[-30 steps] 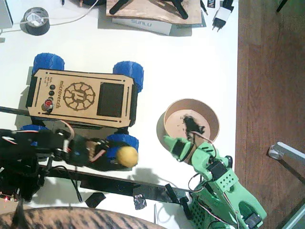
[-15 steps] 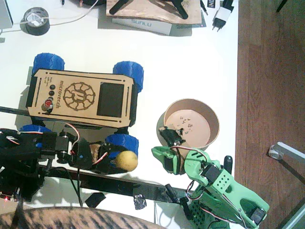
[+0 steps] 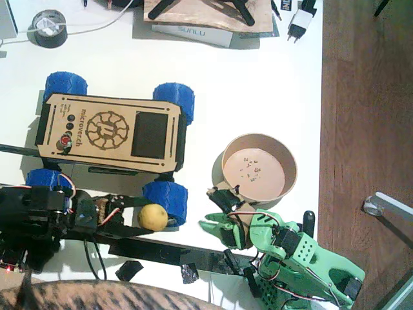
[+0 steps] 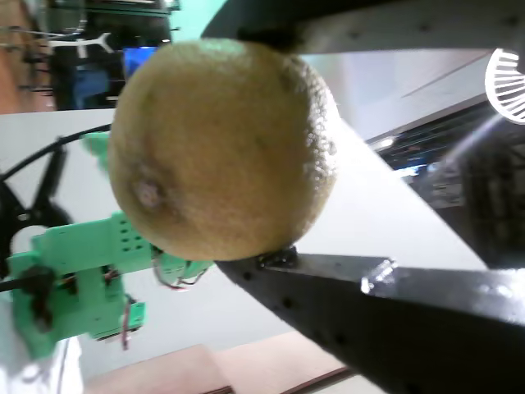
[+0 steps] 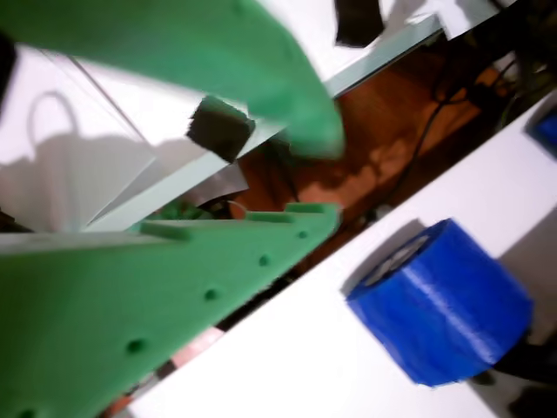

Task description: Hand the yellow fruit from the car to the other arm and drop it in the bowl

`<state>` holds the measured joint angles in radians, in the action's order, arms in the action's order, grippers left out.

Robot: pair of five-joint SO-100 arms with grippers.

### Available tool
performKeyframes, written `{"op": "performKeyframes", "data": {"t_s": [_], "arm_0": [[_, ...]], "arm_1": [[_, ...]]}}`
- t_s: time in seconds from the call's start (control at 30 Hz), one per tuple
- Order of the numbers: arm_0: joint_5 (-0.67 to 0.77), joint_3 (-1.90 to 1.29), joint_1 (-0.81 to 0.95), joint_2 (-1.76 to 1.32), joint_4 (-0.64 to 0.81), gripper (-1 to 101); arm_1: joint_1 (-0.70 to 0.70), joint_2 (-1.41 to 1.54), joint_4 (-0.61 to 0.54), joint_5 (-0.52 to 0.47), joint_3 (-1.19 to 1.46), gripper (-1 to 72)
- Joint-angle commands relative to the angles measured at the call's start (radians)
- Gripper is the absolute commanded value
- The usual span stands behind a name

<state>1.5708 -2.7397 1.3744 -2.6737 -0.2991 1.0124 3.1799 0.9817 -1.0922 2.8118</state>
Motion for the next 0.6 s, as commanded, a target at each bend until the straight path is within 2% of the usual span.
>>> {"op": "performKeyframes", "data": {"t_s": [0.0,0.07,0.2,0.57], "arm_0": [[0.014,0.011,0.006,-0.049,-0.003,0],[0.014,0.011,0.006,-0.046,-0.003,0],[0.014,0.011,0.006,-0.044,-0.002,0],[0.014,0.009,0.006,-0.043,-0.002,0]], "arm_1": [[0.012,-0.011,0.020,0.000,-0.069,20.9],[0.017,-0.020,0.054,0.000,-0.084,27.5],[0.023,-0.021,0.066,0.000,-0.095,34.7],[0.048,-0.107,-0.037,0.058,-0.202,35.9]]}}
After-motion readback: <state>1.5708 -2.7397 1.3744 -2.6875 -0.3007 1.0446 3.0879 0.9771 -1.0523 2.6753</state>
